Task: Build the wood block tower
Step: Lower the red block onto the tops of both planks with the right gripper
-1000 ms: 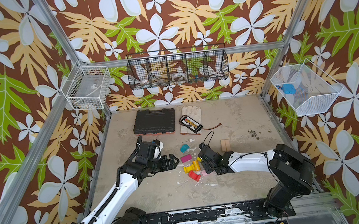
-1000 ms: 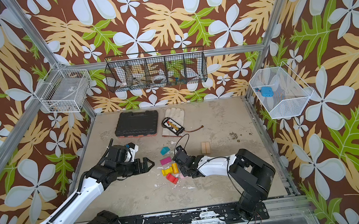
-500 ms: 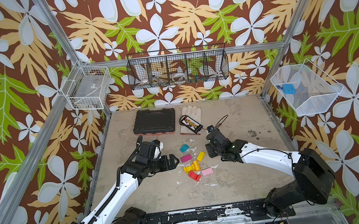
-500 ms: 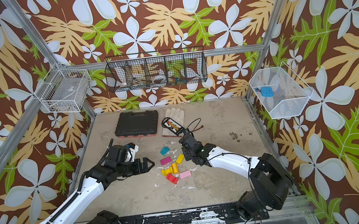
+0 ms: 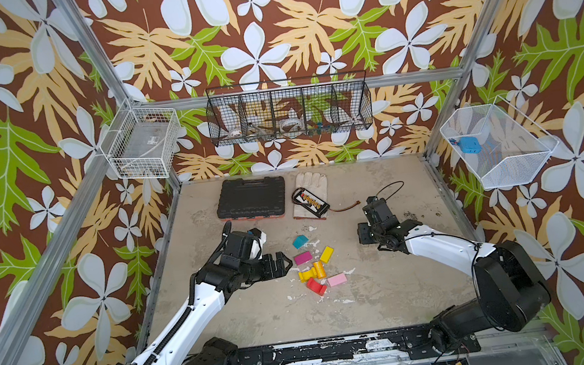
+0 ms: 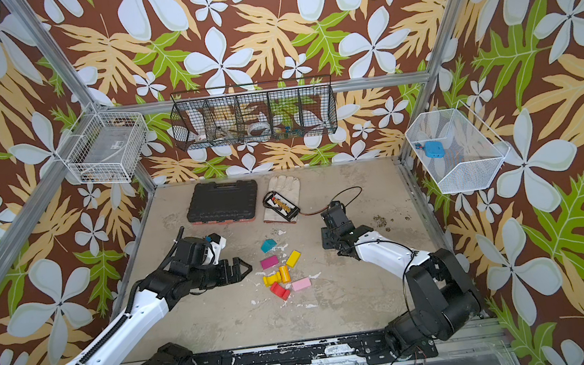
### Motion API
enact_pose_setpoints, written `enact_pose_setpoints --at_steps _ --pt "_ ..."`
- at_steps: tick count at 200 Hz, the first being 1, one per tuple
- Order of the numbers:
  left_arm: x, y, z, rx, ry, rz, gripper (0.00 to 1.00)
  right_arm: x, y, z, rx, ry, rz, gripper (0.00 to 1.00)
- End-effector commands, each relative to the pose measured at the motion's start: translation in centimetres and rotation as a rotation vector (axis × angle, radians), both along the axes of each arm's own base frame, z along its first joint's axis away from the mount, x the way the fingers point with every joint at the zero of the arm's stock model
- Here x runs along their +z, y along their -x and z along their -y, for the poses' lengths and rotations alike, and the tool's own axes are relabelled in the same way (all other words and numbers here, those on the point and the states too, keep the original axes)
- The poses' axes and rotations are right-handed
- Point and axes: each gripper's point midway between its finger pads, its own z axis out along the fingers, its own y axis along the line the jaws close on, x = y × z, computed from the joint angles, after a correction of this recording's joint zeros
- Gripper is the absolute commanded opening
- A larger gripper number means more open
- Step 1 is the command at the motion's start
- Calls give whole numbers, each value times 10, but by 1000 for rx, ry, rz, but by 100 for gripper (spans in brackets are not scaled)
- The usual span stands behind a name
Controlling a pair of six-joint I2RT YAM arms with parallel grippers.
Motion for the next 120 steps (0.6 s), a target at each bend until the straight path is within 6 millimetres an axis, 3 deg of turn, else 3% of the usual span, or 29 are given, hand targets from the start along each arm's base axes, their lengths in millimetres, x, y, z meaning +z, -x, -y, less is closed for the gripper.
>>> enact_pose_setpoints --at_steps 1,33,63,120 --pt "2 -2 2 -13 8 13 100 15 -11 -5 -26 -45 34 40" --pt "1 -2 2 -13 7 12 100 20 -29 2 -94 -14 90 39" --pt "4 -1 4 -21 19 22 100 -6 -24 9 -106 40 30 38" --pt "5 -1 4 -21 22 26 100 -23 -17 4 -87 27 -23 38"
